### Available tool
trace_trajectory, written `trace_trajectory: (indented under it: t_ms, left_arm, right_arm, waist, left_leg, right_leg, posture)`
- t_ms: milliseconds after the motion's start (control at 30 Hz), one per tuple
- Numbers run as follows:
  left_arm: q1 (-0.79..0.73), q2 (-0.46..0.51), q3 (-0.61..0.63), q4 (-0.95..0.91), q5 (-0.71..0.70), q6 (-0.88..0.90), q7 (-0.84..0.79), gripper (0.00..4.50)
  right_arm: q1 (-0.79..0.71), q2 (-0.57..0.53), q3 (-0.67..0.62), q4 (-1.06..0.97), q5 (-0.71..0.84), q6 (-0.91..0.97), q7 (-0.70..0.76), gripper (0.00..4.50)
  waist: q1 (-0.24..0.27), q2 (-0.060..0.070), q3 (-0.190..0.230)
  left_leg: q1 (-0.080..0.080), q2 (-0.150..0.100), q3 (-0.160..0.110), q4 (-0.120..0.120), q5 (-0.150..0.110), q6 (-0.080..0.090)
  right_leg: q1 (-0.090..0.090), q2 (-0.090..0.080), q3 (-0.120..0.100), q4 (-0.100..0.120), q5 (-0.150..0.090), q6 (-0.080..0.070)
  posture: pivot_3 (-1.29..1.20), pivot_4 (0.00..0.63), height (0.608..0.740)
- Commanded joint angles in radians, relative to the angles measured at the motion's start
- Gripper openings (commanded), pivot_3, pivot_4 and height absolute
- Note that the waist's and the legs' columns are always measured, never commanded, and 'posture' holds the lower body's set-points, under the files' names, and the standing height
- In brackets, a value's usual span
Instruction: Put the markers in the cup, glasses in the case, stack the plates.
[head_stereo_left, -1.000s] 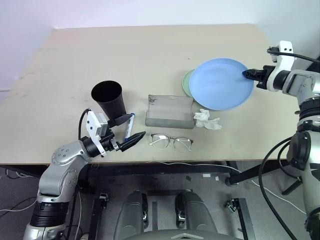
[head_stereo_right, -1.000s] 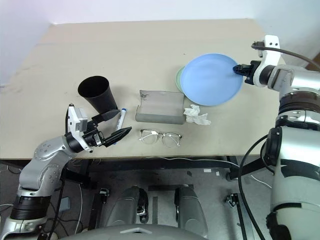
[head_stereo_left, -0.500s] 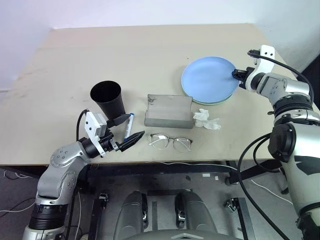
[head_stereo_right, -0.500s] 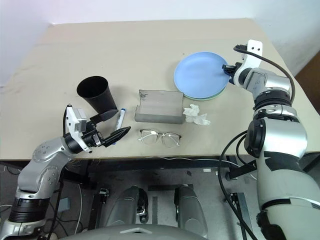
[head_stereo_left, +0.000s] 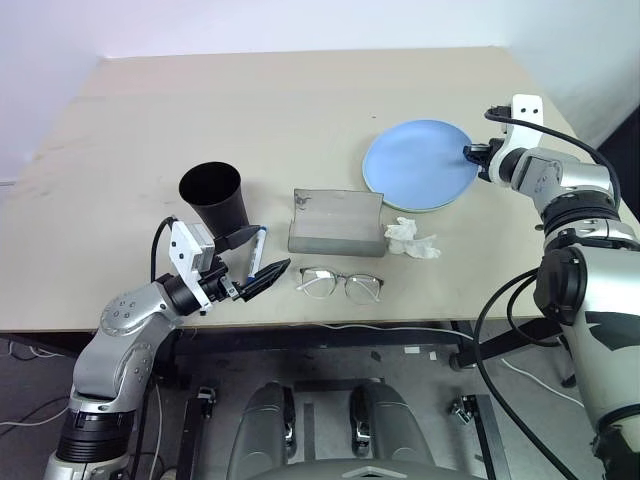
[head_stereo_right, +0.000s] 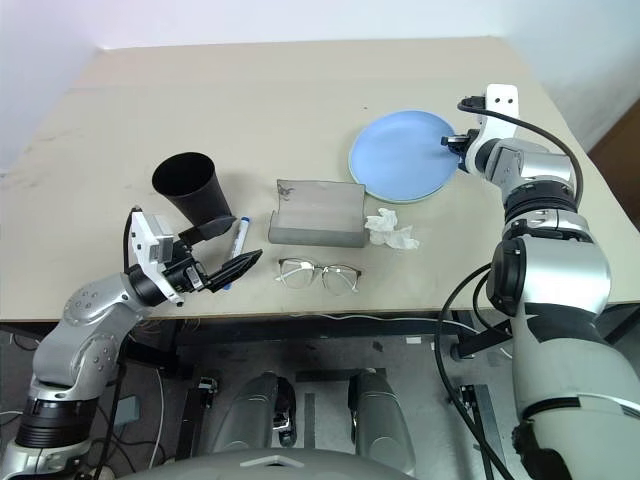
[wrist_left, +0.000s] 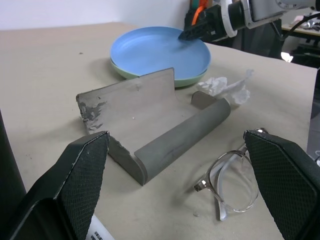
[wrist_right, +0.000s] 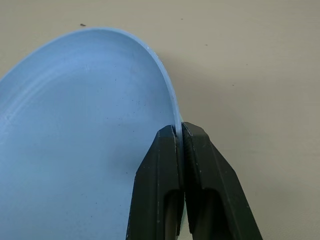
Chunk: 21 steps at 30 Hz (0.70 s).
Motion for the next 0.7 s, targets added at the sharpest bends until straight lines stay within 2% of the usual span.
trace_trajectory:
  t_ms: [33, 67, 167, 333, 400, 500, 567, 600, 633, 700]
  left_arm:
    - [-0.010, 0.012, 0.019, -0.027, -0.011, -0.007, -0.007, 4.50]
    - [-0.011, 0.011, 0.019, -0.026, -0.011, -0.008, -0.008, 4.50]
    - [-0.011, 0.010, 0.018, -0.022, -0.009, -0.012, -0.010, 4.50]
    - [-0.010, 0.007, 0.020, -0.015, -0.004, -0.021, -0.012, 4.50]
    - [-0.008, 0.006, 0.021, -0.015, -0.003, -0.022, -0.012, 4.50]
    - [-0.003, 0.006, 0.026, -0.014, -0.003, -0.026, -0.012, 4.50]
    - [-0.002, 0.005, 0.030, -0.013, -0.002, -0.029, -0.009, 4.50]
    - [-0.002, 0.006, 0.032, -0.015, -0.004, -0.027, -0.007, 4.50]
    - [-0.002, 0.006, 0.033, -0.016, -0.006, -0.026, -0.006, 4.50]
    - [-0.001, 0.008, 0.035, -0.020, -0.006, -0.025, -0.006, 4.50]
  right_arm:
    - [-0.029, -0.013, 0.001, -0.017, -0.008, -0.001, 0.023, 1.08]
    - [-0.031, -0.011, 0.002, -0.017, -0.010, 0.001, 0.026, 1.57]
    - [-0.030, -0.005, 0.021, -0.024, -0.027, -0.007, 0.042, 2.41]
    - [-0.033, -0.012, 0.051, -0.048, -0.050, -0.041, 0.080, 4.10]
    - [-0.038, -0.024, 0.053, -0.067, -0.049, -0.056, 0.111, 4.10]
    - [-0.033, -0.051, 0.058, -0.160, -0.024, -0.077, 0.267, 4.10]
    - [0.016, -0.068, 0.080, -0.302, 0.012, -0.035, 0.442, 4.10]
    - [0.056, -0.079, 0.099, -0.398, 0.034, 0.013, 0.523, 4.29]
    - [0.098, -0.091, 0.119, -0.487, 0.049, 0.055, 0.583, 4.48]
    - [0.199, -0.123, 0.164, -0.664, 0.061, 0.102, 0.662, 4.49]
  waist:
    - [0.000, 0.000, 0.000]
    - [0.000, 0.000, 0.000]
    - [0.000, 0.000, 0.000]
    - [0.000, 0.000, 0.000]
    - [0.000, 0.000, 0.000]
    - [0.001, 0.000, 0.000]
    - [0.002, 0.000, 0.000]
    - [0.002, 0.000, 0.000]
    - [0.003, 0.000, 0.000]
    - [0.004, 0.000, 0.000]
  left_leg:
    - [0.000, 0.000, 0.000, 0.000, 0.000, 0.000]
    - [0.000, 0.000, 0.000, 0.000, 0.000, 0.000]
    - [0.000, 0.000, 0.000, 0.000, 0.000, 0.000]
    - [0.000, 0.000, 0.000, 0.000, 0.000, 0.000]
    - [0.000, 0.000, 0.000, 0.000, 0.000, -0.001]
    - [0.000, 0.000, 0.000, 0.000, 0.000, -0.001]
    - [0.000, 0.000, 0.000, 0.000, 0.000, -0.001]
    - [0.000, 0.000, 0.000, 0.000, 0.000, -0.001]
    - [0.000, 0.000, -0.001, 0.000, 0.000, -0.001]
    - [0.002, 0.000, -0.002, 0.000, 0.000, -0.001]
  right_leg:
    - [0.000, 0.000, 0.000, 0.000, 0.000, 0.000]
    - [0.000, 0.000, 0.000, 0.000, 0.000, 0.000]
    - [0.000, 0.000, 0.000, 0.000, 0.000, 0.000]
    - [0.000, 0.000, 0.000, 0.000, 0.000, 0.000]
    - [0.000, 0.000, 0.000, 0.000, 0.000, 0.000]
    - [0.000, 0.000, 0.000, 0.000, 0.000, 0.000]
    - [0.000, 0.000, 0.000, 0.000, 0.001, 0.000]
    - [0.000, 0.000, 0.000, 0.000, 0.001, 0.000]
    - [0.000, 0.000, 0.000, 0.000, 0.001, 0.000]
    - [0.003, 0.000, -0.002, 0.000, 0.001, 0.001]
  posture:
    - [0.00, 0.150, 0.670]
    - [0.00, 0.150, 0.670]
    - [0.00, 0.150, 0.670]
    - [0.00, 0.150, 0.670]
    - [0.00, 0.150, 0.670]
    - [0.00, 0.150, 0.670]
    - [0.00, 0.150, 0.670]
    - [0.00, 0.150, 0.670]
    - [0.00, 0.150, 0.670]
    - [0.00, 0.150, 0.670]
